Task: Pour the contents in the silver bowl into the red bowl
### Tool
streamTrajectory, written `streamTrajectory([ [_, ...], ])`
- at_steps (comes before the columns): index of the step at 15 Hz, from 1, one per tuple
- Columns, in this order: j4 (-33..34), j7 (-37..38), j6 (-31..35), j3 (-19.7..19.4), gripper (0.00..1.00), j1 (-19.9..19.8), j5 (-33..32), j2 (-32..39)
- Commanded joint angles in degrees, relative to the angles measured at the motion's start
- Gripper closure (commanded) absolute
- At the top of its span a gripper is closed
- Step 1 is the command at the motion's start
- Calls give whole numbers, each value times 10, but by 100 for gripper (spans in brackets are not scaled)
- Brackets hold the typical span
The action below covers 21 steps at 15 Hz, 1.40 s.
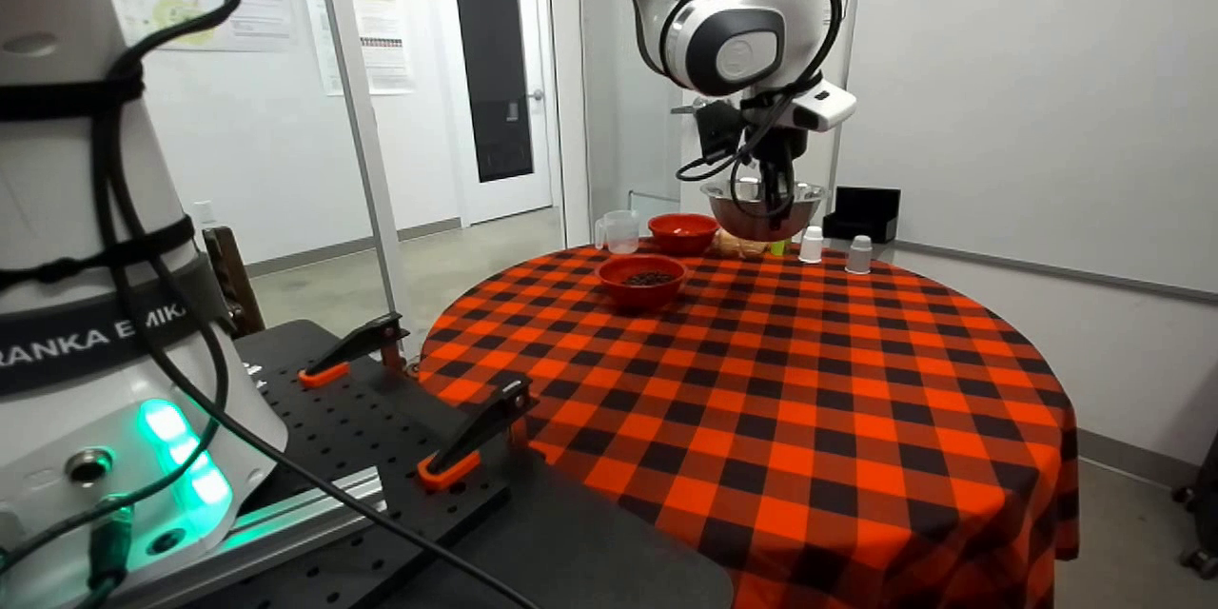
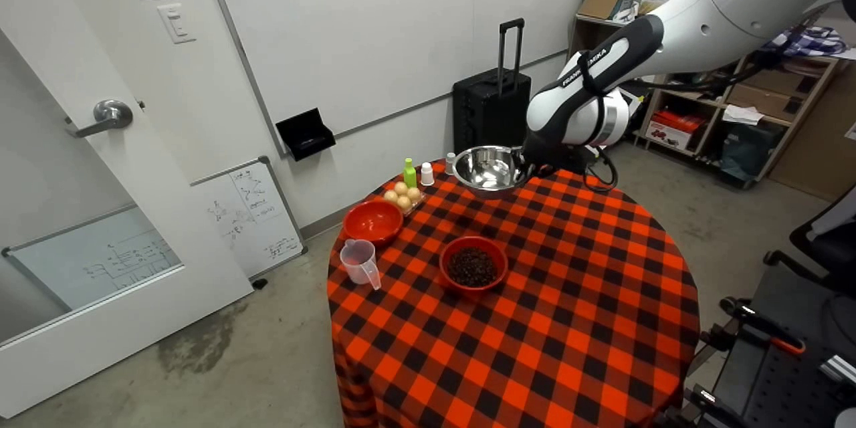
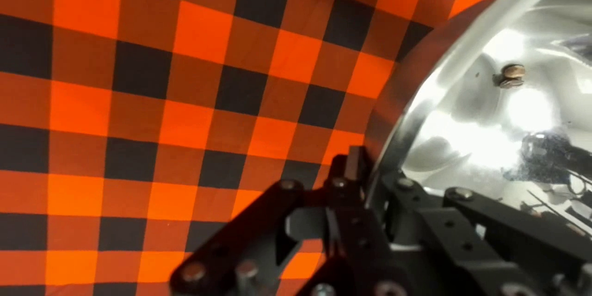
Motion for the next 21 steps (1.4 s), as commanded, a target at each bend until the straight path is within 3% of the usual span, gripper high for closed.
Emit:
streamTrajectory([
  [1, -16, -30, 40, 26, 99, -35, 42, 14],
  [8, -70, -61, 97, 29, 99, -76, 43, 40],
  [12, -92, -90, 132, 59, 99, -126, 45, 48],
  [19, -103, -148, 125, 131, 99, -217, 45, 66],
  [20, -106, -155, 120, 142, 69, -230, 45, 65],
  [21, -106, -163, 120, 149, 68, -239, 44, 67],
])
